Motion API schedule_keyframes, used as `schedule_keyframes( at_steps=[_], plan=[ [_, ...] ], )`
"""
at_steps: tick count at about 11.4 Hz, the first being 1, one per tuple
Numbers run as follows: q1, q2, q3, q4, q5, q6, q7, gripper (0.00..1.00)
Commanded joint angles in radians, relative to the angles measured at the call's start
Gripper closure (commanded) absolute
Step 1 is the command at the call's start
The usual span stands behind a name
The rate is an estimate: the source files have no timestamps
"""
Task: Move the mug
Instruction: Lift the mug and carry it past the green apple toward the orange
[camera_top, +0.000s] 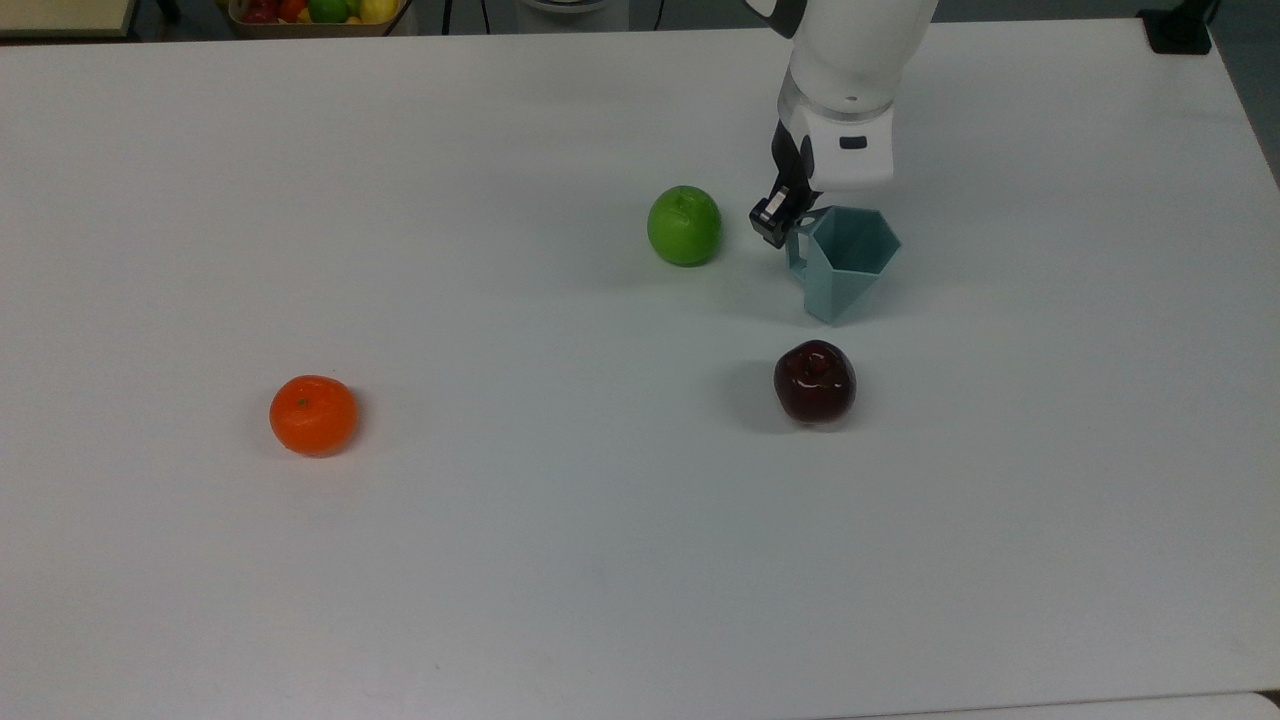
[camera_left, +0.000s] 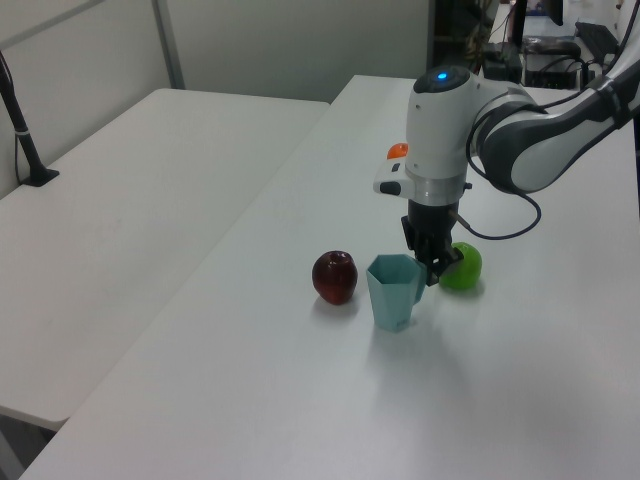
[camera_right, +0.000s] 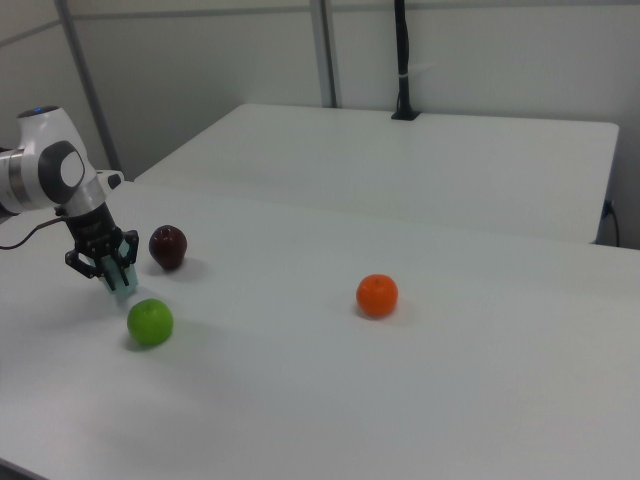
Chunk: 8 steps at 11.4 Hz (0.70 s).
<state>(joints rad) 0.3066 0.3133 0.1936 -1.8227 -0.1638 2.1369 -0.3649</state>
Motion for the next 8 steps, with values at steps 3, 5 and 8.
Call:
schedule_keyframes(
  at_steps=[3, 5, 8],
  plan=[
    [-0.061, -0.169, -0.013, -0.015, 0.062, -0.087, 0.021, 0.9],
    [-0.125, -0.2, -0.02, 0.031, 0.089, -0.184, 0.021, 0.9],
    [-0.19, -0.188, -0.109, 0.106, 0.112, -0.304, 0.023, 0.91]
  ],
)
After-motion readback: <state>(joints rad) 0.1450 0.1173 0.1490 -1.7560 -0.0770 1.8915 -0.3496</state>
